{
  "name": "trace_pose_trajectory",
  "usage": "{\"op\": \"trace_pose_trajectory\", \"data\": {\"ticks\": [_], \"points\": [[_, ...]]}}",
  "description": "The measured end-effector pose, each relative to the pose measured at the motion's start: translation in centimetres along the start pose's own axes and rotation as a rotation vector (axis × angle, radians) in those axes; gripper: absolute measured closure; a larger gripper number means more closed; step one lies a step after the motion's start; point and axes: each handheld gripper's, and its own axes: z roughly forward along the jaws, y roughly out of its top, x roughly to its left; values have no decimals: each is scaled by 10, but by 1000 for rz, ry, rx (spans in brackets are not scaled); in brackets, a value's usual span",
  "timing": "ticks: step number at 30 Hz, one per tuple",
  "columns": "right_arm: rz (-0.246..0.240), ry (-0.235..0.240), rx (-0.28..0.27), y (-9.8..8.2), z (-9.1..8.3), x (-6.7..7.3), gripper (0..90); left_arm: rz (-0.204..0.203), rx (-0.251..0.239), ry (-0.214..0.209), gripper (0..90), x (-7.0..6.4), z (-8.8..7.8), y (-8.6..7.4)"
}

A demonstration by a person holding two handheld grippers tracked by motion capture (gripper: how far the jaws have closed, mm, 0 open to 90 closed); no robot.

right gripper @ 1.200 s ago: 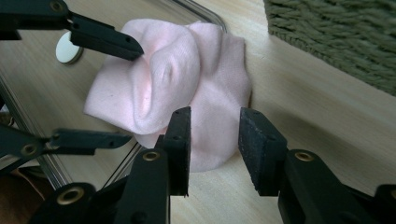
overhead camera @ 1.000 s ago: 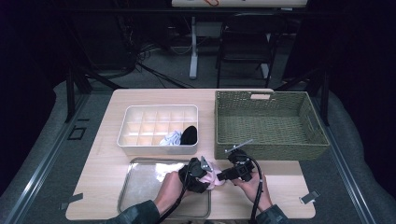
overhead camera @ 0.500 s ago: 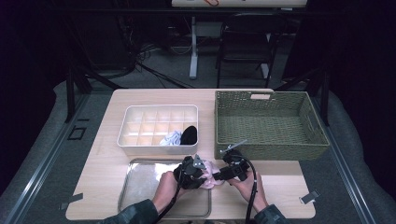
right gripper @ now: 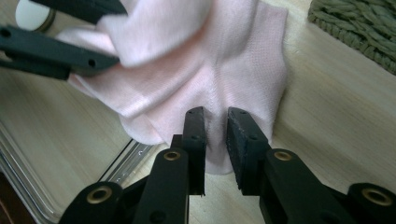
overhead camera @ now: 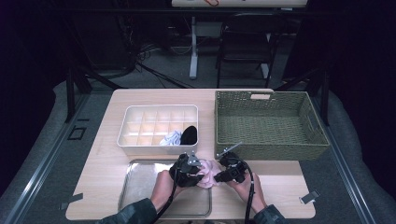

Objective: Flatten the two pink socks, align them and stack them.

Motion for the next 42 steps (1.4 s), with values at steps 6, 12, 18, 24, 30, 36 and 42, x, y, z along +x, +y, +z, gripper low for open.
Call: {"op": "trace_pose_trajectory", "data": {"ticks": [6, 12, 18, 24, 30, 36, 42], "points": [[-5, 1, 10, 0, 0, -1, 768, -19, 1, 18, 671, 5, -5, -3], [-4, 2, 21, 0, -1, 0, 757, -33, 20, 30, 630, 10, -10, -7], [-3, 7, 22, 0, -1, -1, 755, -56, 12, 51, 619, 13, -12, -10], [1, 9, 22, 0, -1, -1, 751, -75, 31, 55, 601, 17, -17, -14], [-3, 7, 26, 0, -1, -1, 750, -100, 51, 46, 598, 23, -20, -19], [-3, 11, 27, 0, -1, -1, 747, -135, 59, 27, 580, 31, -26, -24], [-8, 10, 32, 0, -1, 0, 720, -157, 85, 15, 553, 37, -28, -29]]}}
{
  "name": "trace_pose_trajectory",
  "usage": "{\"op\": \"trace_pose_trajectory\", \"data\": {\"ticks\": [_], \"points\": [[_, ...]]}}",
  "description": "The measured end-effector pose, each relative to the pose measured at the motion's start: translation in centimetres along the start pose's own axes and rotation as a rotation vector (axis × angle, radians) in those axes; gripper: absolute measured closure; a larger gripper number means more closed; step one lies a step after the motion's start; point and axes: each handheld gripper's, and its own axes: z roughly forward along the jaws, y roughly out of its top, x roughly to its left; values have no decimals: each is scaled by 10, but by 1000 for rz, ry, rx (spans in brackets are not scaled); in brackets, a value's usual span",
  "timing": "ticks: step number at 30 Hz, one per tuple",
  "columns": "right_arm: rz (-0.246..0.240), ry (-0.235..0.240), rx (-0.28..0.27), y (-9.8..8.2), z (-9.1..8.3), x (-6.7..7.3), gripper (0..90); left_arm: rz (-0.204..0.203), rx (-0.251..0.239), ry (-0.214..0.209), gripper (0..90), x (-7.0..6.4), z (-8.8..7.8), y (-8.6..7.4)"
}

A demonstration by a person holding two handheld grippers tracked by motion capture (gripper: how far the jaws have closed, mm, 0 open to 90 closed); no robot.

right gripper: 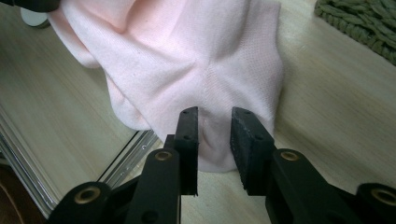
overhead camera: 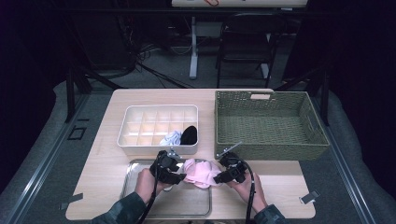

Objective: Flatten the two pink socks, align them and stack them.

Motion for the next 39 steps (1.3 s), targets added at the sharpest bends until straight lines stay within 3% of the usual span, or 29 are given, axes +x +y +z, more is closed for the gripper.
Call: {"op": "trace_pose_trajectory", "data": {"ticks": [8, 9, 10, 14, 16, 19, 21, 29, 35, 37, 38, 39], "points": [[-13, 11, -5, 0, -2, 2, 678, -21, 27, -7, 543, 3, 0, -4], [-34, 37, -18, 0, -6, 1, 681, -24, 30, -7, 543, 3, 0, -4], [-44, 23, -45, 1, -14, 3, 678, -30, 29, -8, 542, 4, 1, -5], [-25, 31, -88, 1, -20, 3, 667, -33, 53, -26, 541, 6, 2, -7], [-5, 27, -79, -1, -16, -1, 656, -37, 48, -30, 529, 6, 0, -7], [-24, 15, -49, -1, -17, -4, 653, -40, 27, -47, 512, 5, -6, -4], [9, 40, -62, -1, -14, -4, 639, -29, 23, -39, 486, 3, -10, -1], [18, 34, -64, -2, -18, -10, 644, -40, -9, -71, 412, -1, -17, 15], [14, 20, -55, -2, -19, -13, 644, 7, 7, -43, 401, -6, -10, 37], [18, 10, -71, -2, -19, -13, 646, 15, 28, -37, 434, -4, -5, 39], [20, 11, -65, -1, -19, -13, 646, 16, 31, -31, 511, -3, -4, 39], [20, 11, -65, -1, -19, -13, 646, 25, 30, -22, 511, -2, -3, 38]]}}
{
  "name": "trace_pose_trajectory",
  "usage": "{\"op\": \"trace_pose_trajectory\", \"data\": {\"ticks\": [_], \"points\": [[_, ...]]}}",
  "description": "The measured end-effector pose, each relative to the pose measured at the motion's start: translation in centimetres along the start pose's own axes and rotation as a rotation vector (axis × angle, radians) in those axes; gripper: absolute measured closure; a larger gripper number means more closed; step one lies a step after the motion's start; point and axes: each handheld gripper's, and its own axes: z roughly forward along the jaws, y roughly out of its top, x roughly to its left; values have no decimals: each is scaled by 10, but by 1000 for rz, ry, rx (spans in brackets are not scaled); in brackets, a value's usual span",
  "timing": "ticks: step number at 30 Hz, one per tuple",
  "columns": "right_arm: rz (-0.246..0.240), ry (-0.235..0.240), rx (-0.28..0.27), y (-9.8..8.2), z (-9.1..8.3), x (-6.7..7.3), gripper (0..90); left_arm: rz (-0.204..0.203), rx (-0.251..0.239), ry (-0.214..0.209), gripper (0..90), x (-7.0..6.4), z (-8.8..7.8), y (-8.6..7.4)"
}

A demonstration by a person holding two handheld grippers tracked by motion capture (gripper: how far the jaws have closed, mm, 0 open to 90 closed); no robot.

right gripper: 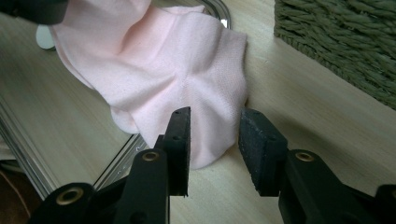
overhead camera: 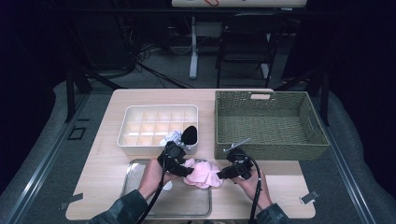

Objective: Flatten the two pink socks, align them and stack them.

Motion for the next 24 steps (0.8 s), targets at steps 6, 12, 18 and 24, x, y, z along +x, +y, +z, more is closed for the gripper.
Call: {"op": "trace_pose_trajectory", "data": {"ticks": [6, 12, 18, 24], "points": [[3, -26, -18, 4, 7, 1, 645, 8, -33, 23, 763, 3, -1, -10], [1, -44, -17, 8, 8, -1, 630, -16, -74, 60, 789, 3, -2, -29], [-1, -20, -22, 9, 13, 4, 620, -59, -65, 45, 742, 7, -4, -42], [-14, -7, 31, 10, 22, 6, 684, -62, -40, 26, 630, 12, -2, -46]]}}
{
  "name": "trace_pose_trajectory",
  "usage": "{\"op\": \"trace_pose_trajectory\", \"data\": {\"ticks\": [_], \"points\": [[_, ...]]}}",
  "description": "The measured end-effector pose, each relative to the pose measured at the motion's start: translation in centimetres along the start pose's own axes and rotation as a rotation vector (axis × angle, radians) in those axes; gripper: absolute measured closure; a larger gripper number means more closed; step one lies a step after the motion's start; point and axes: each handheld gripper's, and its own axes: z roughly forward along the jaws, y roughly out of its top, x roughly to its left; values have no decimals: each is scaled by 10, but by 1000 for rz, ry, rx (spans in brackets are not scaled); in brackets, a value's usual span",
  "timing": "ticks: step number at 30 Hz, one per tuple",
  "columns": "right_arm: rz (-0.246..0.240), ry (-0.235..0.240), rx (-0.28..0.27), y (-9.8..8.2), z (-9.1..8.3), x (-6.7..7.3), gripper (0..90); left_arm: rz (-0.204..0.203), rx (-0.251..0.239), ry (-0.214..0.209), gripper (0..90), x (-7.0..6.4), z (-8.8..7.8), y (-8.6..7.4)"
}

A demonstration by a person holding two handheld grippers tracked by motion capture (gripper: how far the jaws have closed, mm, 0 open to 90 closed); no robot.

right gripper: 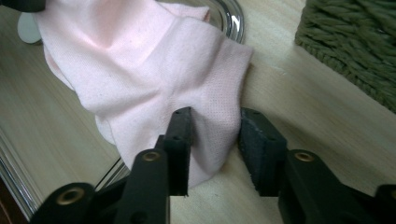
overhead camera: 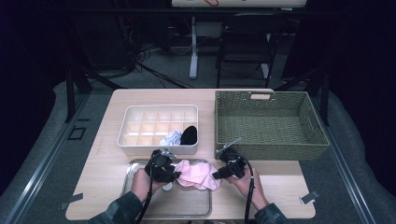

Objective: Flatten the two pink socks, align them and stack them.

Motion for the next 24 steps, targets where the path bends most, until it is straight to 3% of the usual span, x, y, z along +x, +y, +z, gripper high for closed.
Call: {"op": "trace_pose_trajectory", "data": {"ticks": [2, 4, 5, 8, 13, 17, 22, 24], "points": [[14, 1, -15, -1, 2, 1, 704, 19, -4, 17, 615, -2, -1, 1], [-8, 13, 18, 0, 1, -1, 757, 38, 2, 23, 623, -2, -1, 3], [-8, 18, 37, 1, 1, -2, 781, 42, -1, 25, 657, -2, -1, 4], [5, 39, 28, 0, 2, -2, 808, 54, 13, 15, 782, -3, 4, 5], [-13, 42, 17, 0, -7, 0, 810, 68, 15, 16, 840, -7, 7, 6], [-26, 74, -21, 3, -21, 7, 809, 40, -48, 19, 842, -10, -7, 1], [-44, 98, -37, 7, -27, 15, 809, 3, -73, 21, 840, -6, -11, -2], [-34, 135, -71, 9, -24, 19, 809, -18, -87, 26, 840, -3, -13, -5]]}}
